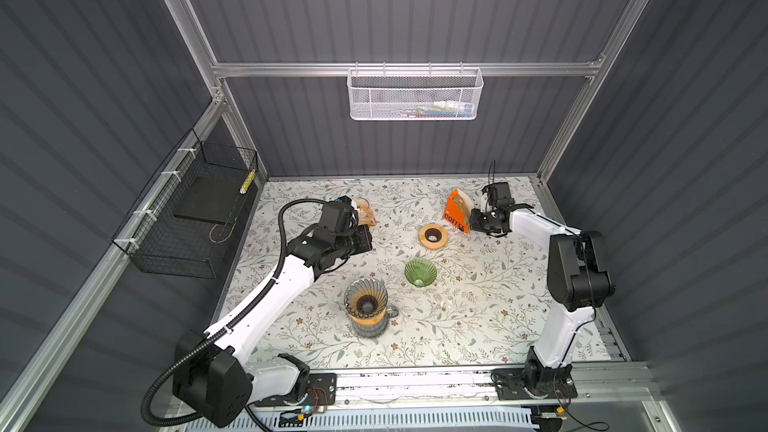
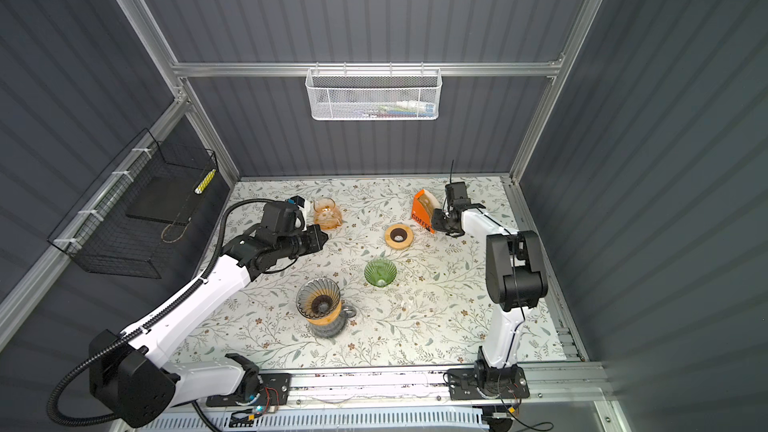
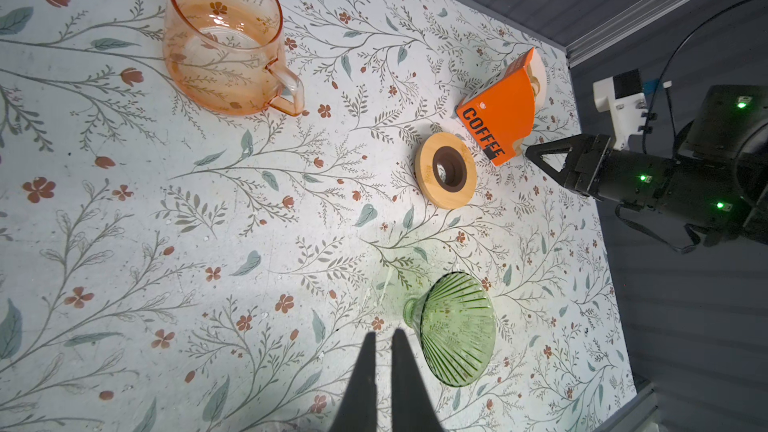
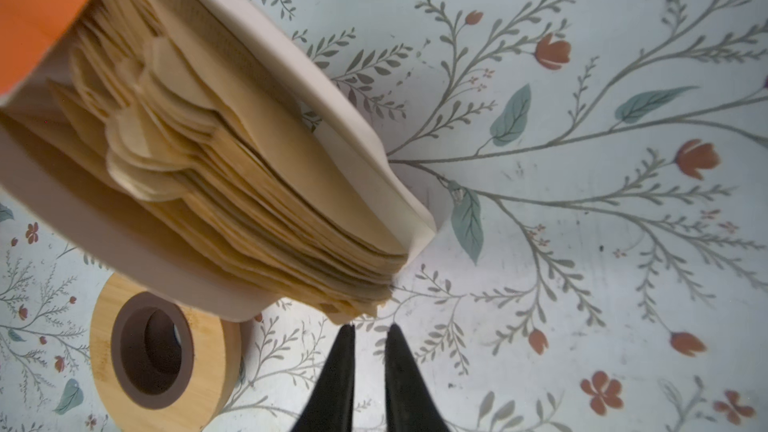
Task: Place the coffee filter in the dripper
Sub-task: 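Position the open right gripper at the edge of the paper filter stack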
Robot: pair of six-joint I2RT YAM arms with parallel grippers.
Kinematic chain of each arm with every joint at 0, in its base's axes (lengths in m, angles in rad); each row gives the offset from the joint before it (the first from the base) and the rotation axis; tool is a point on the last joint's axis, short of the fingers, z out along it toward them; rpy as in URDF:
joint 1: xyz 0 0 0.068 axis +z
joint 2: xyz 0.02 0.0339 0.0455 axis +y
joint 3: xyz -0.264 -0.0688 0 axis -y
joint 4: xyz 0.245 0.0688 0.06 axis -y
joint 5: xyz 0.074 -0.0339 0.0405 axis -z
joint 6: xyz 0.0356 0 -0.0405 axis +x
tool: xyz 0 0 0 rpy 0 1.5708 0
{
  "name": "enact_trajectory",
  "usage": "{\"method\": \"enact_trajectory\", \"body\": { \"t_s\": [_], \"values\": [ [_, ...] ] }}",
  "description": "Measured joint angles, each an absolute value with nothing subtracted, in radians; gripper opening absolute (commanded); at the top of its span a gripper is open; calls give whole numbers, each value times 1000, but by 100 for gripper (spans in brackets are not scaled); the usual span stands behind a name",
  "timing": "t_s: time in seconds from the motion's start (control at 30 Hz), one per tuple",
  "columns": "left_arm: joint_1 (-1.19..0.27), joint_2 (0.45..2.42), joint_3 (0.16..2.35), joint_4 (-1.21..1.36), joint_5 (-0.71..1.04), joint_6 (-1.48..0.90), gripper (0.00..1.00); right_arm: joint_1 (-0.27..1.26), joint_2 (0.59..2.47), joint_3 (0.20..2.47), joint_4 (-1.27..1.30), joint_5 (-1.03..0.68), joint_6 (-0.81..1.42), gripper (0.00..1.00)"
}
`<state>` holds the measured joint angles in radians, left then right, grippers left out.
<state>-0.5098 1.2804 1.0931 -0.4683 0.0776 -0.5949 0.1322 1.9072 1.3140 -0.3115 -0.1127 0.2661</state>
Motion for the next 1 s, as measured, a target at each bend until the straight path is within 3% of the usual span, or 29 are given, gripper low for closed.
{"method": "enact_trajectory", "body": {
  "t_s": [1.0],
  "values": [
    [-510,1326,1095,-450,78,-581,10,132,1973,1405,-403,-113,287,17]
  ]
}}
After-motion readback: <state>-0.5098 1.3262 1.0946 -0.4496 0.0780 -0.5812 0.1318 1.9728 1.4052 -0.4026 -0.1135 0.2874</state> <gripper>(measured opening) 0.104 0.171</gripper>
